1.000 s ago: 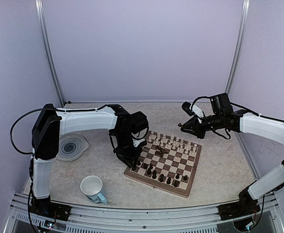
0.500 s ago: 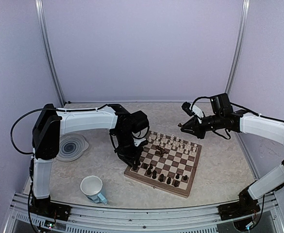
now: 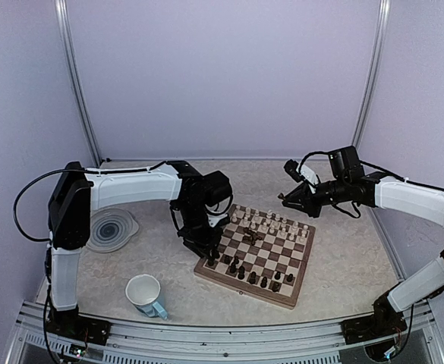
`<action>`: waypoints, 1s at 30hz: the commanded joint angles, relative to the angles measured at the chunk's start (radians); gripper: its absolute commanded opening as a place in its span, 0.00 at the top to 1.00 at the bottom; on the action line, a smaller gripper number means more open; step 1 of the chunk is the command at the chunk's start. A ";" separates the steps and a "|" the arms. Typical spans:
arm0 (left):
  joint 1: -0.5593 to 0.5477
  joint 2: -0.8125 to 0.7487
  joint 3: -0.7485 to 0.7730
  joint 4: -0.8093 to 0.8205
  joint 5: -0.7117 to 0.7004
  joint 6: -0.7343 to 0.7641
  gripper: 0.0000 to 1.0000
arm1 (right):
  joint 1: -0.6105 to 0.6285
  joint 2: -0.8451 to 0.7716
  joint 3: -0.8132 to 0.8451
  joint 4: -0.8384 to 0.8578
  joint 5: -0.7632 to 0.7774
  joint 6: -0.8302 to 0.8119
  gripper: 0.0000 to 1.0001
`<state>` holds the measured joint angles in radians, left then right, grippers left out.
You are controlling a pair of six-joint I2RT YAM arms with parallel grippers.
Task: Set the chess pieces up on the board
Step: Place the rook at h8, then pass from the right arm to the left
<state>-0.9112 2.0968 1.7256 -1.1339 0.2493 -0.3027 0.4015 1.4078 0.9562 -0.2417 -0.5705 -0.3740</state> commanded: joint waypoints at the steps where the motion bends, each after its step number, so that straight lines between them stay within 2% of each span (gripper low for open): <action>1: -0.001 -0.140 0.057 -0.027 -0.065 0.004 0.65 | -0.013 -0.024 -0.006 -0.027 -0.070 -0.032 1.00; 4: -0.004 -0.202 0.111 0.018 -0.089 0.007 0.64 | -0.010 -0.006 0.020 -0.069 -0.175 -0.068 1.00; 6: -0.007 -0.223 0.133 0.114 -0.118 0.000 0.61 | 0.002 0.008 0.060 -0.118 -0.236 -0.090 1.00; 8: -0.010 -0.240 0.131 0.246 -0.147 -0.023 0.61 | 0.031 0.027 0.129 -0.190 -0.254 -0.129 1.00; 10: -0.012 -0.269 0.085 0.458 -0.150 -0.059 0.57 | 0.080 0.049 0.188 -0.285 -0.234 -0.185 1.00; 14: -0.004 -0.340 -0.073 0.829 -0.056 -0.187 0.50 | 0.164 0.056 0.256 -0.385 -0.170 -0.251 1.00; 16: 0.000 -0.351 -0.113 0.936 -0.006 -0.225 0.50 | 0.196 0.057 0.276 -0.413 -0.140 -0.262 1.00; 20: 0.000 -0.317 -0.131 0.994 0.061 -0.262 0.50 | 0.232 0.067 0.308 -0.453 -0.117 -0.260 1.00; 24: -0.008 -0.288 -0.161 1.008 0.135 -0.281 0.55 | 0.241 0.074 0.329 -0.462 -0.099 -0.246 1.00; 30: -0.010 -0.302 -0.221 1.020 0.205 -0.300 0.56 | 0.241 0.090 0.362 -0.456 -0.073 -0.205 1.00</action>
<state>-0.9165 1.7897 1.5375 -0.1627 0.3790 -0.5770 0.6350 1.4796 1.2743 -0.6685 -0.6624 -0.6003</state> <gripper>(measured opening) 0.448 0.096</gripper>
